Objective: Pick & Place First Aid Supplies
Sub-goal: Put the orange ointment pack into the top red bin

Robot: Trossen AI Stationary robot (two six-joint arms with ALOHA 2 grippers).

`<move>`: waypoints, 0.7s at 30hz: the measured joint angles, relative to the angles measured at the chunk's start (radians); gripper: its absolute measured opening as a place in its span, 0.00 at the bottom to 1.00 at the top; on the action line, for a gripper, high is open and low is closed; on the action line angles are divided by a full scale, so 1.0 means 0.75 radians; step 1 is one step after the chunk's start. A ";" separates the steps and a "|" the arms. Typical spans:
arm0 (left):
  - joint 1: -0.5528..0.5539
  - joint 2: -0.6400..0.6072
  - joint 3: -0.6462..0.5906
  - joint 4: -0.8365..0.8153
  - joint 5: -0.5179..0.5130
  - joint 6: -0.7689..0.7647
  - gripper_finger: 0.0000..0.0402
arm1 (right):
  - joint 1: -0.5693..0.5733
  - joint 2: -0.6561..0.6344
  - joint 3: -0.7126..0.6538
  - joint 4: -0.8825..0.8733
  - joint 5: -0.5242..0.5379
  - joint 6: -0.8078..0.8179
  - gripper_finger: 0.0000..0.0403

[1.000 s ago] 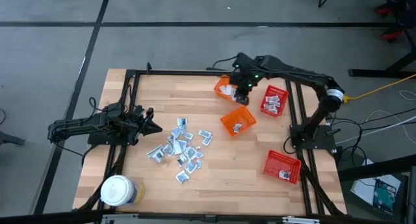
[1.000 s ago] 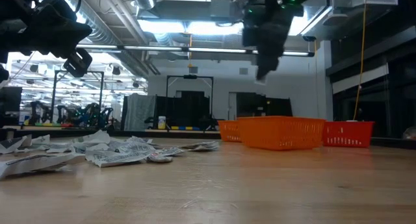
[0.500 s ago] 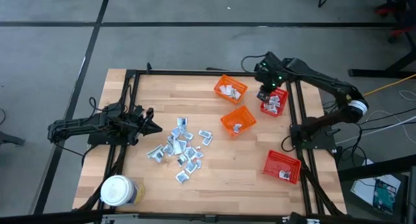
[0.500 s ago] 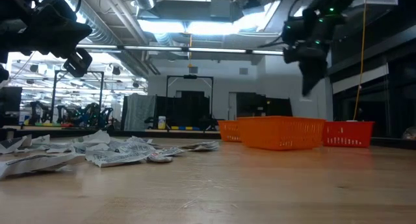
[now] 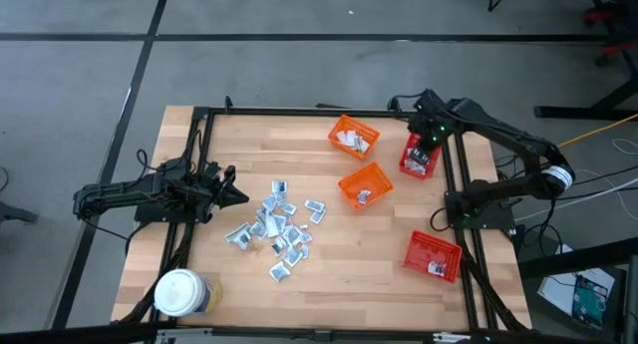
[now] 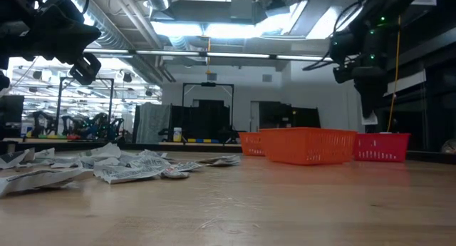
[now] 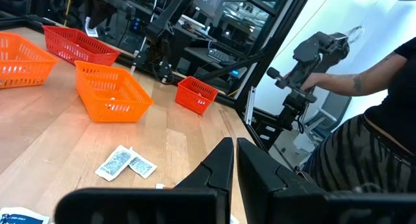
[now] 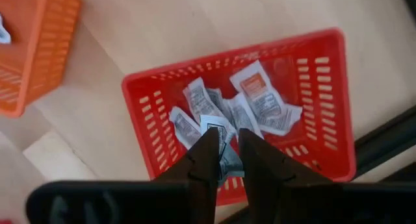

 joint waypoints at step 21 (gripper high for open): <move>0.000 0.000 0.000 0.000 0.000 0.000 0.04 | -0.043 -0.001 -0.012 0.023 0.000 -0.005 0.60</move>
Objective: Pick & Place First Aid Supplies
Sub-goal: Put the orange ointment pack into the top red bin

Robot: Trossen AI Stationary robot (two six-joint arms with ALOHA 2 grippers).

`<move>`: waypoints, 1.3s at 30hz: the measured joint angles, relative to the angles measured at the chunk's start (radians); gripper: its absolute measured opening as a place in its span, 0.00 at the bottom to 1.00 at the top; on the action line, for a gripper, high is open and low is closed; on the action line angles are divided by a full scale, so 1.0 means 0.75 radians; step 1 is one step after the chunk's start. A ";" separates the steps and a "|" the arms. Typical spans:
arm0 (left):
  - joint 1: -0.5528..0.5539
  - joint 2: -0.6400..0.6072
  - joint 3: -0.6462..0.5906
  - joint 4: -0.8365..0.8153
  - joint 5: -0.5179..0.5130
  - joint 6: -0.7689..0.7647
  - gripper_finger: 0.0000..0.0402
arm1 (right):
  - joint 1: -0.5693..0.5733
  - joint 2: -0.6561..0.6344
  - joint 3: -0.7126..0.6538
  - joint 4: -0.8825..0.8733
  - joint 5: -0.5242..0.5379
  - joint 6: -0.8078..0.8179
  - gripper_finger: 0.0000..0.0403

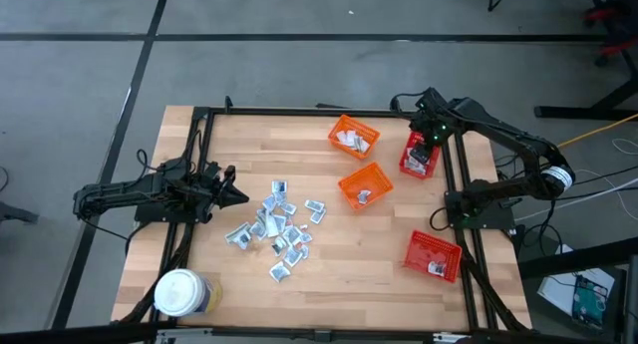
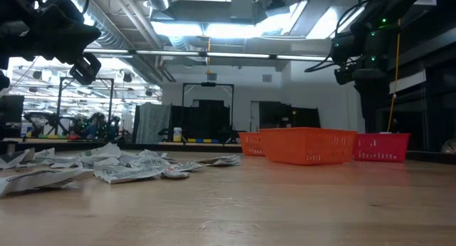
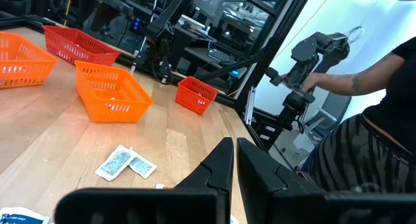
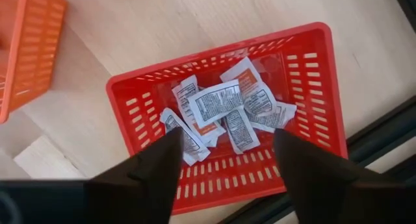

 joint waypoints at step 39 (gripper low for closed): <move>0.000 0.000 -0.001 0.000 0.000 0.000 0.04 | 0.640 0.000 0.234 0.450 -0.007 -0.074 0.60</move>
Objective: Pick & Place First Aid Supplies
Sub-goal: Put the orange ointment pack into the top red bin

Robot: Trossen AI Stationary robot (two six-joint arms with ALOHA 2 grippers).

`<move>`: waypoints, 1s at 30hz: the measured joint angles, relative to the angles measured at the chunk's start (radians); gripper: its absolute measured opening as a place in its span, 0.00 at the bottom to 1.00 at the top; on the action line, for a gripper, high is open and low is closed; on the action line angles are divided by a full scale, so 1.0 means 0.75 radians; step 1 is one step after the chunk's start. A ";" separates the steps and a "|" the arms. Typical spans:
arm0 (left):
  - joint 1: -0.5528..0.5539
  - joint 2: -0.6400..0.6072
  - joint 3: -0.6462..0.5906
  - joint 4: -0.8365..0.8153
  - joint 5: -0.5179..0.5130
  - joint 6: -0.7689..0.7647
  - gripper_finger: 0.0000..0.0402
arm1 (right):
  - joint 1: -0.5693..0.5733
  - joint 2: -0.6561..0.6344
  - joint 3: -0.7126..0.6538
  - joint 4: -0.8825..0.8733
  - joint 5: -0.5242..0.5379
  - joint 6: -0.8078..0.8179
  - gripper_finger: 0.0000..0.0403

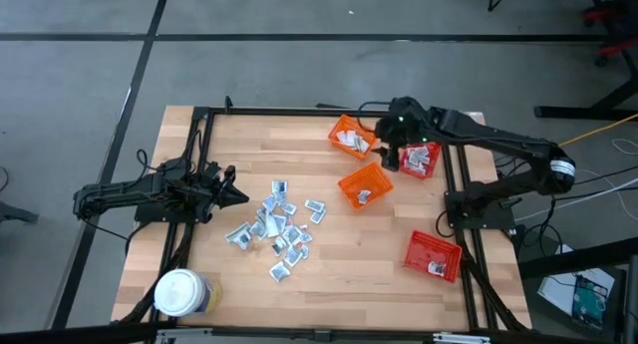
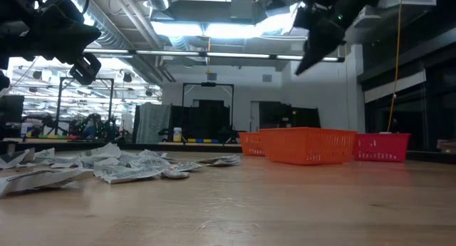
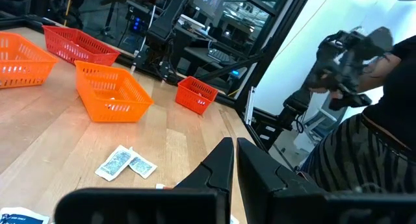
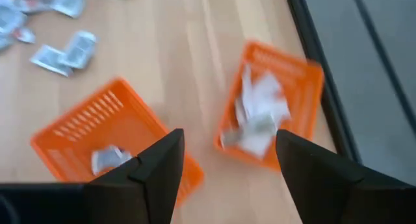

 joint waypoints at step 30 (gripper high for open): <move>0.000 0.000 0.000 0.000 0.000 0.000 0.04 | 0.412 0.711 0.311 0.142 -0.111 -0.146 0.60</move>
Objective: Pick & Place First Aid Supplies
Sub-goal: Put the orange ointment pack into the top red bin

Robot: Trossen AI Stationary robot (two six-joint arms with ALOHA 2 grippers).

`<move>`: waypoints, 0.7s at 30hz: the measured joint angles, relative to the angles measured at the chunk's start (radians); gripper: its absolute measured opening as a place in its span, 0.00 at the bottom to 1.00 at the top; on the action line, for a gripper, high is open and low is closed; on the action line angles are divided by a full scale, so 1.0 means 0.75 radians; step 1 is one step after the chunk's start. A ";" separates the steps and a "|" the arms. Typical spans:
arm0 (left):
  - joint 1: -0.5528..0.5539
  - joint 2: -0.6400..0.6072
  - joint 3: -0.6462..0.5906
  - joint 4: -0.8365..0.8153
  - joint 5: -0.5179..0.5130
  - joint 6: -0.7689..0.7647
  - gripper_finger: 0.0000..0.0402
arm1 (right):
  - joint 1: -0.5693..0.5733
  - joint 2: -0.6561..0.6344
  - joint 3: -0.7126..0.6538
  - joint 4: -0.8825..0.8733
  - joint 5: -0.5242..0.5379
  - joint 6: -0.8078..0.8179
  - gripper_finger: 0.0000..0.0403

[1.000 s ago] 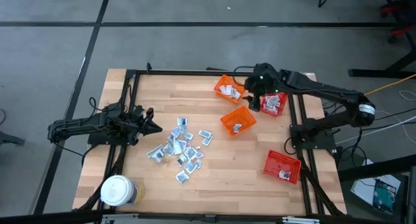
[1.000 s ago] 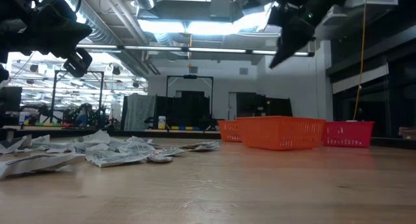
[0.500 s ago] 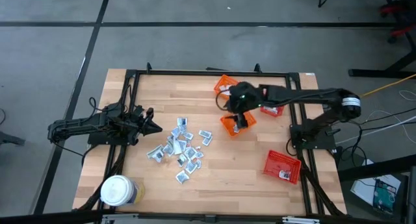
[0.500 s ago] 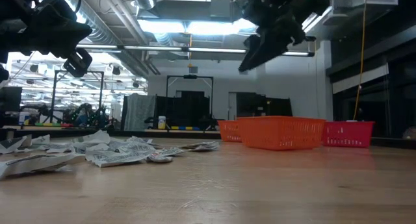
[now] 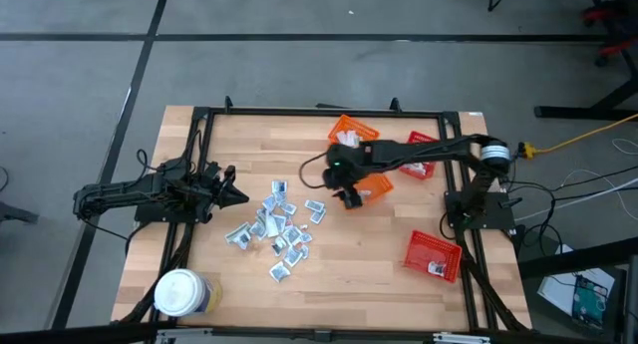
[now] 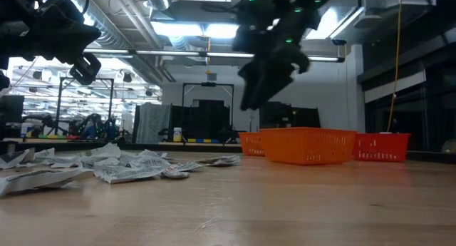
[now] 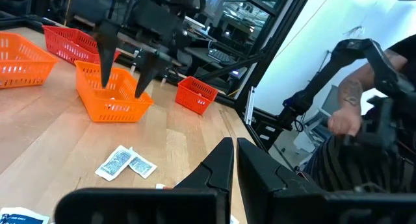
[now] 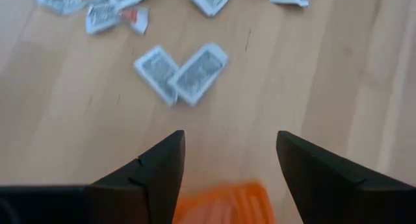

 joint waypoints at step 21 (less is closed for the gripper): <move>0.000 0.000 0.000 0.000 0.000 0.000 0.04 | 0.116 0.439 0.442 -0.182 0.025 0.538 0.60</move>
